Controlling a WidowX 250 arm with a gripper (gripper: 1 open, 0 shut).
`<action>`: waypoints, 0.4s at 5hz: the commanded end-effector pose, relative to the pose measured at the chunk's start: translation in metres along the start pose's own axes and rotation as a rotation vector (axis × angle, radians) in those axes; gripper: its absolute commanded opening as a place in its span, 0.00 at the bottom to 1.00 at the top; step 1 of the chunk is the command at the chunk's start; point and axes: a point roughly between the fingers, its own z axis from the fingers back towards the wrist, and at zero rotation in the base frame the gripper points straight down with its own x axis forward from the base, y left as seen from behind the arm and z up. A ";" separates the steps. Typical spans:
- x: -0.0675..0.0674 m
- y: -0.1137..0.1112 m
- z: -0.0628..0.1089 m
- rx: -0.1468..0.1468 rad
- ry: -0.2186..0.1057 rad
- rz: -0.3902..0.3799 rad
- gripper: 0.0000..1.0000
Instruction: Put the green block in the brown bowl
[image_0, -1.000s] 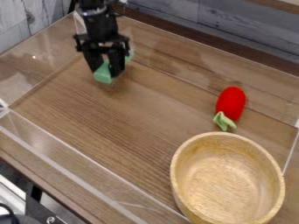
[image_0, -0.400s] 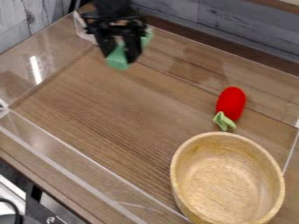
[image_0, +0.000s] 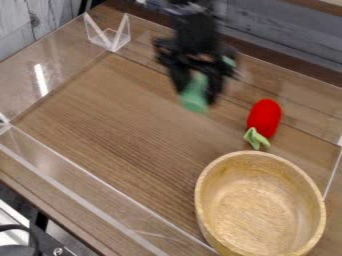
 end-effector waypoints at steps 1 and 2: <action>-0.003 -0.045 0.002 0.002 -0.051 -0.068 0.00; -0.013 -0.086 -0.014 -0.004 -0.037 -0.128 0.00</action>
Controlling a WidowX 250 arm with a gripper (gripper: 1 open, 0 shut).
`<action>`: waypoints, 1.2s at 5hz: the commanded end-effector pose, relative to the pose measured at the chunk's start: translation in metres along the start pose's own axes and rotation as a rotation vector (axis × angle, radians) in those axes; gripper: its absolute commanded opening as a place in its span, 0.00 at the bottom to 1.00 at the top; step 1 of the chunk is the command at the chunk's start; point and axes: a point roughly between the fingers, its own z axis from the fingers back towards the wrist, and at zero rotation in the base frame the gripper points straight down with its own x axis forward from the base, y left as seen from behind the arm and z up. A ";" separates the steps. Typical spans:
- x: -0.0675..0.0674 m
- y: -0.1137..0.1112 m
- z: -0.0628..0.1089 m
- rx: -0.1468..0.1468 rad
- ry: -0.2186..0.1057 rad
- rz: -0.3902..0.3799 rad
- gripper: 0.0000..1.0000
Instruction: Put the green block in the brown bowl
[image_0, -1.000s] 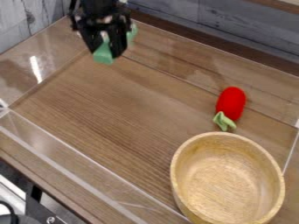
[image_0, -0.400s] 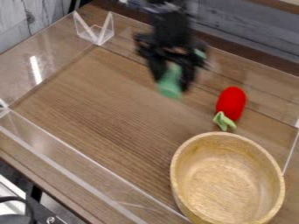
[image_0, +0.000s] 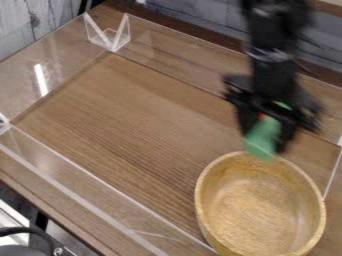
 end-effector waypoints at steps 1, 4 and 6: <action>-0.003 -0.021 -0.004 -0.011 -0.015 -0.057 0.00; -0.037 -0.003 -0.026 0.002 0.013 -0.093 0.00; -0.040 0.030 0.002 0.011 -0.045 -0.046 0.00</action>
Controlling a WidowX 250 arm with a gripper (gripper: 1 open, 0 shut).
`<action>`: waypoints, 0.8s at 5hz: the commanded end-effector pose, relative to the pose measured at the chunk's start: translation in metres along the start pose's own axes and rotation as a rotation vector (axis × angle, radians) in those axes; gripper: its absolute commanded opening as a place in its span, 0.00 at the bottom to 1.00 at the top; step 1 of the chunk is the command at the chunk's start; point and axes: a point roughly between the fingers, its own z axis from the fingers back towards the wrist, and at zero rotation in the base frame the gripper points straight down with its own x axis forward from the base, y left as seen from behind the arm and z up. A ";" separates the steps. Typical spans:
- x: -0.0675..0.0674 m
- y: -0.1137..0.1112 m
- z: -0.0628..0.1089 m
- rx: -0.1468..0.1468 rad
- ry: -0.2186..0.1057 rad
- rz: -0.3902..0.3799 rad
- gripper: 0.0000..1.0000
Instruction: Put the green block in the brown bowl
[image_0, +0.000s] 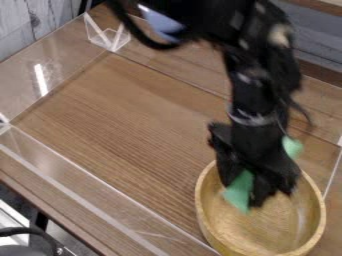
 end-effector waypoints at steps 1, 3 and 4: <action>0.003 0.022 0.008 0.008 -0.036 0.017 0.00; 0.005 -0.022 -0.019 -0.006 -0.020 -0.018 0.00; 0.006 -0.021 -0.026 -0.003 -0.010 -0.015 0.00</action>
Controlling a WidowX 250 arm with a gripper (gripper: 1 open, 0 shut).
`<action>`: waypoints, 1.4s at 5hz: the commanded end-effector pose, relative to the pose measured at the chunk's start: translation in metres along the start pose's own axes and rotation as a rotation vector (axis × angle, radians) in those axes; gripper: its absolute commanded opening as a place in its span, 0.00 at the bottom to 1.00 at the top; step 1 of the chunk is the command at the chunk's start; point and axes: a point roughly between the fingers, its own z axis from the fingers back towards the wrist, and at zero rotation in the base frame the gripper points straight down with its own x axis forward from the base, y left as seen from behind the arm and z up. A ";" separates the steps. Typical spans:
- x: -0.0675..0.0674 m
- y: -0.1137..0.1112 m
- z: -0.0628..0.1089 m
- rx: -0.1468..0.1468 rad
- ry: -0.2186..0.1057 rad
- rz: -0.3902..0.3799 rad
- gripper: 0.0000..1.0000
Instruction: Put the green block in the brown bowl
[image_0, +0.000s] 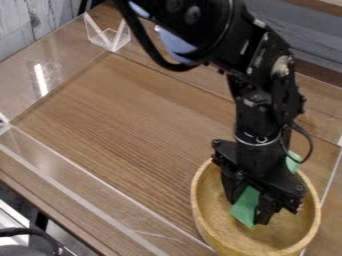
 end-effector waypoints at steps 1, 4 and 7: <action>0.010 -0.003 0.004 -0.006 -0.034 -0.007 0.00; 0.012 -0.002 -0.003 -0.002 -0.015 0.004 0.00; 0.012 0.000 -0.004 0.000 0.004 0.022 0.00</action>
